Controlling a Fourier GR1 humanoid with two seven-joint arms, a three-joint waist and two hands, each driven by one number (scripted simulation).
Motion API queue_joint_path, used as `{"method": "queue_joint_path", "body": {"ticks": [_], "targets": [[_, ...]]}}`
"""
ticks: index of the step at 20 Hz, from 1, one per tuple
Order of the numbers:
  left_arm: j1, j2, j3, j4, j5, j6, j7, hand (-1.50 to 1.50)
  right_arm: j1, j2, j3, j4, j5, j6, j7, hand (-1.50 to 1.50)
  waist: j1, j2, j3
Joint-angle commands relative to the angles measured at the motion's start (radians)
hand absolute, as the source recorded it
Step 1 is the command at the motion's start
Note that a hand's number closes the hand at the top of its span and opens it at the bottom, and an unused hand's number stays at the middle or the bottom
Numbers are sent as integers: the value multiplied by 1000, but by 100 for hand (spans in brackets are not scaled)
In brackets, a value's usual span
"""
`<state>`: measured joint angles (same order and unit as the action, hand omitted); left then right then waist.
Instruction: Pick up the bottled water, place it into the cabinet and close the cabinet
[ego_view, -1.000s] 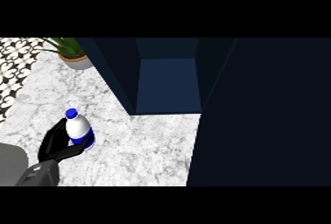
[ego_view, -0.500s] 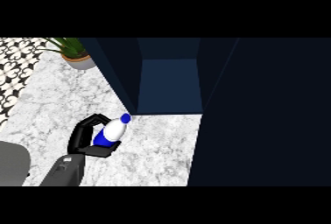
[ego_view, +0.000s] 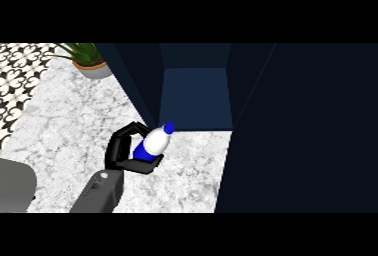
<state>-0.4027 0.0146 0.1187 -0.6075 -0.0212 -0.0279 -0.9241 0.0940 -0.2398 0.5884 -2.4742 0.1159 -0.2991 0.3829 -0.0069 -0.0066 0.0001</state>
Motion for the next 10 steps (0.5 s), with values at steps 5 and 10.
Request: {"method": "queue_joint_path", "body": {"ticks": [5, 10], "targets": [[35, -14, -211, -276, 229, 55, 225, 150, 8, 3, 66, -110, 112, -32, 80, -150, 3, -2, -1], [41, -14, -363, -446, 325, 204, 353, 150, 5, -20, 6, -63, 40, -10, 7, -150, 1, 1, 0]]}}
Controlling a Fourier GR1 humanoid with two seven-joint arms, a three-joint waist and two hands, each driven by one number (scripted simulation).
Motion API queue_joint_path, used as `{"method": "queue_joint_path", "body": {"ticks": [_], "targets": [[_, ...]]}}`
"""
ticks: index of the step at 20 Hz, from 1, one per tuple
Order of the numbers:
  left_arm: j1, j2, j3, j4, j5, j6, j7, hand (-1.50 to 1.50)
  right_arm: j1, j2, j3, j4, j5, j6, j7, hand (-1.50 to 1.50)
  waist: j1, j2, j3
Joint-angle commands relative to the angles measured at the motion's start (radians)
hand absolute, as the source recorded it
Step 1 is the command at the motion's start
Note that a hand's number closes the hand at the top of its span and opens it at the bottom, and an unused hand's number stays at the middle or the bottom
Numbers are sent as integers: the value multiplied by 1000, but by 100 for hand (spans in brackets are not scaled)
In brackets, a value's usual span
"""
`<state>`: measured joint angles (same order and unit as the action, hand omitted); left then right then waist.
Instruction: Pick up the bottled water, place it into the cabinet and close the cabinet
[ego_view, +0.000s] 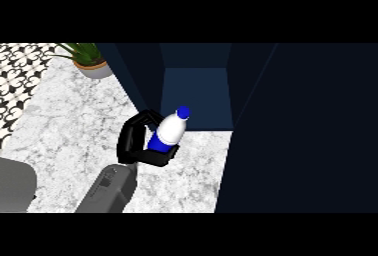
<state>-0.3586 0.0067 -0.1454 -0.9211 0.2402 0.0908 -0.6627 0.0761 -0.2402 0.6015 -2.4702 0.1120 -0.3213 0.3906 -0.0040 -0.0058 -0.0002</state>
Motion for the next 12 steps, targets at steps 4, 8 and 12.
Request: {"method": "queue_joint_path", "body": {"ticks": [4, 8, 12], "targets": [[-41, -7, -213, -232, 117, 240, 217, 150, 49, -22, 51, -100, 105, -21, 28, -150, -10, -1, 0], [-150, -7, -250, -165, 166, 325, 214, 150, 121, -61, 49, -125, 63, -2, -44, -150, -19, 4, 0], [-261, -7, -254, -82, 147, 383, 255, 150, 84, -56, -17, -106, 8, 8, -40, -150, -16, 7, 0]]}}
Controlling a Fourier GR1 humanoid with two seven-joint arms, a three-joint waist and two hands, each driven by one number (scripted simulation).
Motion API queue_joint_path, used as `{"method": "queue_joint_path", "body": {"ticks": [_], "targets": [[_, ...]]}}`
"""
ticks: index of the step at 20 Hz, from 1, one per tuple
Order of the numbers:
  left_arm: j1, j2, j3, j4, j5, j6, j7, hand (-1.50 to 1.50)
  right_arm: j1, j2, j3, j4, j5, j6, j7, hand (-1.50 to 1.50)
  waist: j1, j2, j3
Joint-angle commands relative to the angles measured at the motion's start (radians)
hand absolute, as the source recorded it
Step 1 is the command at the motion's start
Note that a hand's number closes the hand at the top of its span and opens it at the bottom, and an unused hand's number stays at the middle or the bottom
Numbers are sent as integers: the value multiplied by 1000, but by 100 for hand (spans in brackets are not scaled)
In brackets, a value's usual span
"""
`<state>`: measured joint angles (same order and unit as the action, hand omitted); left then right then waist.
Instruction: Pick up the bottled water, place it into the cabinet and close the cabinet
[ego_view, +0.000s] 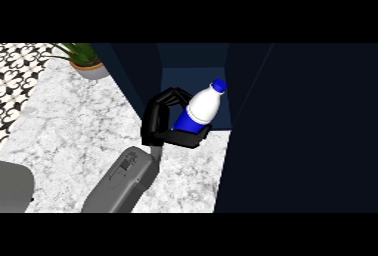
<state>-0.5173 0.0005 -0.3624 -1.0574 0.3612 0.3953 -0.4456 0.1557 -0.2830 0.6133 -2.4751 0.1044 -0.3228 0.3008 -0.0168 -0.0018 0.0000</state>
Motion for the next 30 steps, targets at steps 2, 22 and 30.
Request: {"method": "queue_joint_path", "body": {"ticks": [2, 22, 30], "targets": [[-104, 0, -42, 78, 19, 95, 34, 150, 33, -15, 63, -143, 94, -9, 85, -150, -5, 1, -1], [-390, 0, 43, 608, 219, 200, -118, 150, 123, -76, -123, -106, -132, 68, -84, -150, -32, 11, 0], [-499, 0, 86, 779, 211, 232, -187, 150, 142, -86, -92, -90, -105, 98, -111, -150, -48, 16, 0]]}}
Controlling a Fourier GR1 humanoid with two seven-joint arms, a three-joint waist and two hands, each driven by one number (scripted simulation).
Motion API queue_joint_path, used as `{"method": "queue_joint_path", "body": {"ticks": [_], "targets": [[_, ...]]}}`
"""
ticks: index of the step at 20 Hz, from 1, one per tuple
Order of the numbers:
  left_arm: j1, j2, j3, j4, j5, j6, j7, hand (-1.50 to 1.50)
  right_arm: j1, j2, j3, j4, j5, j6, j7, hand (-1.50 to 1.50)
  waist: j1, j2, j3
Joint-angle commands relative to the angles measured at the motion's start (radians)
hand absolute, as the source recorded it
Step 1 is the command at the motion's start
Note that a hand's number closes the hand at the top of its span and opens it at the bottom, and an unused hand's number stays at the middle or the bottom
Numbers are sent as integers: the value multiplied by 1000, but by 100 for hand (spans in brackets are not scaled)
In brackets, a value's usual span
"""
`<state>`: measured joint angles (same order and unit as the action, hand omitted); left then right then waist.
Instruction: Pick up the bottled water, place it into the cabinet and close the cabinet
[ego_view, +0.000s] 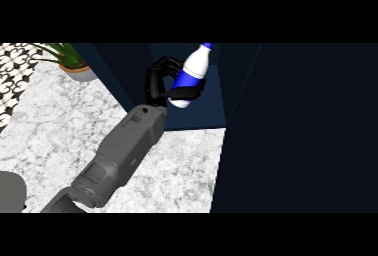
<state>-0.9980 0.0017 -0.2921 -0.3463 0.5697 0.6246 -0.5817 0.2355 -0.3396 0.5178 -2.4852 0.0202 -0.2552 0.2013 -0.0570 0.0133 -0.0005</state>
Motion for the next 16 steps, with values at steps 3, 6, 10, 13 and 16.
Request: {"method": "queue_joint_path", "body": {"ticks": [3, 6, 10, 13, 16], "targets": [[-85, 12, 24, 132, -39, 21, -37, 150, 52, -39, -78, -84, -83, 45, -25, -150, 1, 3, 1], [-130, -1, -1, 181, -65, 42, -7, -150, 61, -2, 11, -87, -15, 24, -12, -150, -10, 2, 0], [-84, -1, 53, 201, -34, -10, -99, -150, 59, 10, 4, -51, -26, 34, -49, -150, -17, 9, 0], [-132, -2, 52, 206, -32, -17, -67, -150, 23, 16, 17, -63, -24, 35, -10, -150, -26, 12, -1], [-174, 41, 79, 226, -23, -79, -36, -150, 50, 6, -17, -27, -53, 57, -64, -150, -21, 13, 0]]}}
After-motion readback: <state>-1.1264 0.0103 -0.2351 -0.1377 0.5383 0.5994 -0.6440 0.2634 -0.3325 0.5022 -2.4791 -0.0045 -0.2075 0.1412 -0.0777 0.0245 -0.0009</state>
